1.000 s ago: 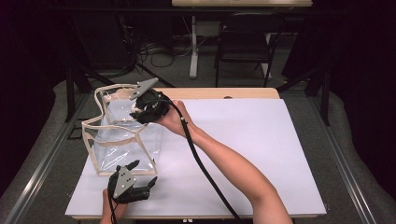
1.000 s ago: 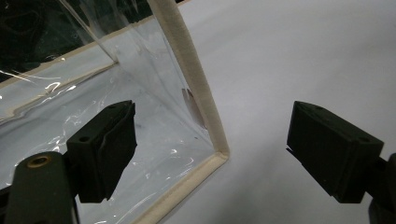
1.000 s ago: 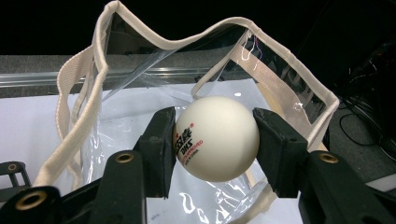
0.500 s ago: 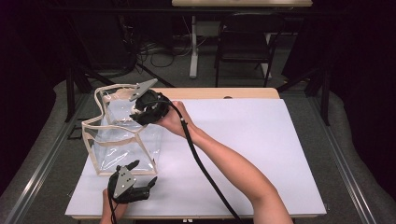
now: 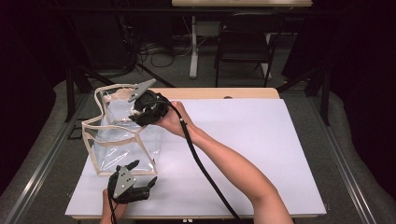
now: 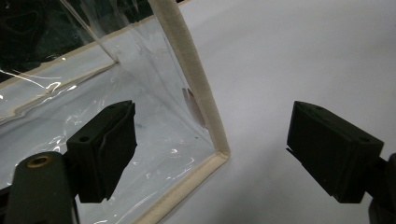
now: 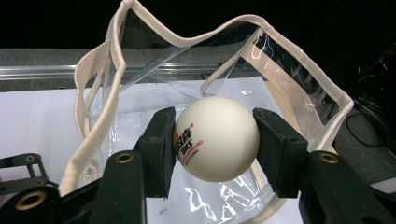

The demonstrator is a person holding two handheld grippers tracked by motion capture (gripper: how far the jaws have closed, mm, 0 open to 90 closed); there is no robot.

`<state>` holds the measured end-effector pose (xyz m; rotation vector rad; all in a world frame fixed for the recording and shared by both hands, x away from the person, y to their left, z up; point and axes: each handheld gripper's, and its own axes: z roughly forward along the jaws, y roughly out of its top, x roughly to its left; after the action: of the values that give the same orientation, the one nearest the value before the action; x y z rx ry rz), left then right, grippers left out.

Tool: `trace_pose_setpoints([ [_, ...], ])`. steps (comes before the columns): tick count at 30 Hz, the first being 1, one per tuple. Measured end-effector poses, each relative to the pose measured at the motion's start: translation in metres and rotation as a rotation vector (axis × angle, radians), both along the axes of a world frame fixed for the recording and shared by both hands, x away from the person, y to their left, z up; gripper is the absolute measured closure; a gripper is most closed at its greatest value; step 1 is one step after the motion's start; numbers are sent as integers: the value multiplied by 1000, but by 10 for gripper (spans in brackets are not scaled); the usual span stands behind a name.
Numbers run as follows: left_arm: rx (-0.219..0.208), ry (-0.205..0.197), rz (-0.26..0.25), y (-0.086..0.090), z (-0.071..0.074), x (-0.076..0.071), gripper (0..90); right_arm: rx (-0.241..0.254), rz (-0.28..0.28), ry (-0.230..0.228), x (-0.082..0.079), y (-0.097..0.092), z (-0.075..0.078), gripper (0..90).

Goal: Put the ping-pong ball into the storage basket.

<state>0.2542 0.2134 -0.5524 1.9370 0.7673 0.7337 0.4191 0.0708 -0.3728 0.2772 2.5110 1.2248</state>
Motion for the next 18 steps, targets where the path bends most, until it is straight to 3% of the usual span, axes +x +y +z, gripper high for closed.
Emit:
trace_pose_setpoints([
  [18, 0, 0, 1, 0, 0, 0, 159, -21, 19, 3, -3, 0, 1, 505],
])
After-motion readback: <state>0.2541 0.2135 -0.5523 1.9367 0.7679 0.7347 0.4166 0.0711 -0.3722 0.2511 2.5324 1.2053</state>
